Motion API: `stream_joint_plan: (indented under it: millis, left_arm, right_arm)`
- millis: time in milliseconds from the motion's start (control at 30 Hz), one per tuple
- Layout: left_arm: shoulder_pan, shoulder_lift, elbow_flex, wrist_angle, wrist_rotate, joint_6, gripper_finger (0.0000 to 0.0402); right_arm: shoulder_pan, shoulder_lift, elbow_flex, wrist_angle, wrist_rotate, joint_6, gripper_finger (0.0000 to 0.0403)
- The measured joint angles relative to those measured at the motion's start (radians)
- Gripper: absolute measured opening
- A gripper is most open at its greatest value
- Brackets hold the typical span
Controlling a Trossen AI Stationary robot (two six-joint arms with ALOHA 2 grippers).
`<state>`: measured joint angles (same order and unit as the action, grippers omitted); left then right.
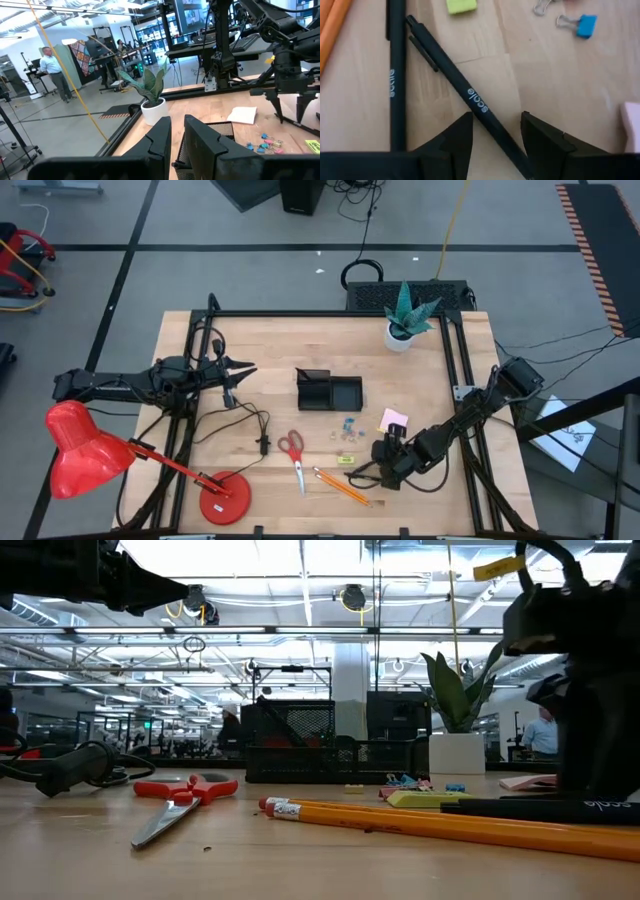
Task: Pick and place office supplies into organizer
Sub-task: Put the black pen into the black desk organizer
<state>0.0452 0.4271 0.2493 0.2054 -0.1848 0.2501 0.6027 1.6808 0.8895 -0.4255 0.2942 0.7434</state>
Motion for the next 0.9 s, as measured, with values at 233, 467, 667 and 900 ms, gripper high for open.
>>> stream_joint_plan:
  millis: [233, 467, 667, 900]
  left_arm:
    - [0.000, 0.000, 0.000, 0.000, 0.000, 0.001, 0.0063]
    - [0.000, 0.000, 0.000, 0.000, 0.000, 0.002, 0.0063]
    - [0.000, 0.000, 0.000, 0.000, 0.000, 0.000, 0.0063]
    - [0.000, 0.000, 0.000, 0.000, 0.000, 0.001, 0.0063]
  right_arm:
    - [-0.008, -0.006, 0.053, 0.013, -0.025, -0.195, 0.0157]
    - [-0.011, -0.007, 0.149, 0.018, -0.027, -0.431, 0.0157]
    - [-0.047, -0.007, 0.169, 0.031, -0.091, -0.592, 0.0157]
    - [-0.124, -0.004, 0.169, 0.010, -0.210, -0.667, 0.0157]
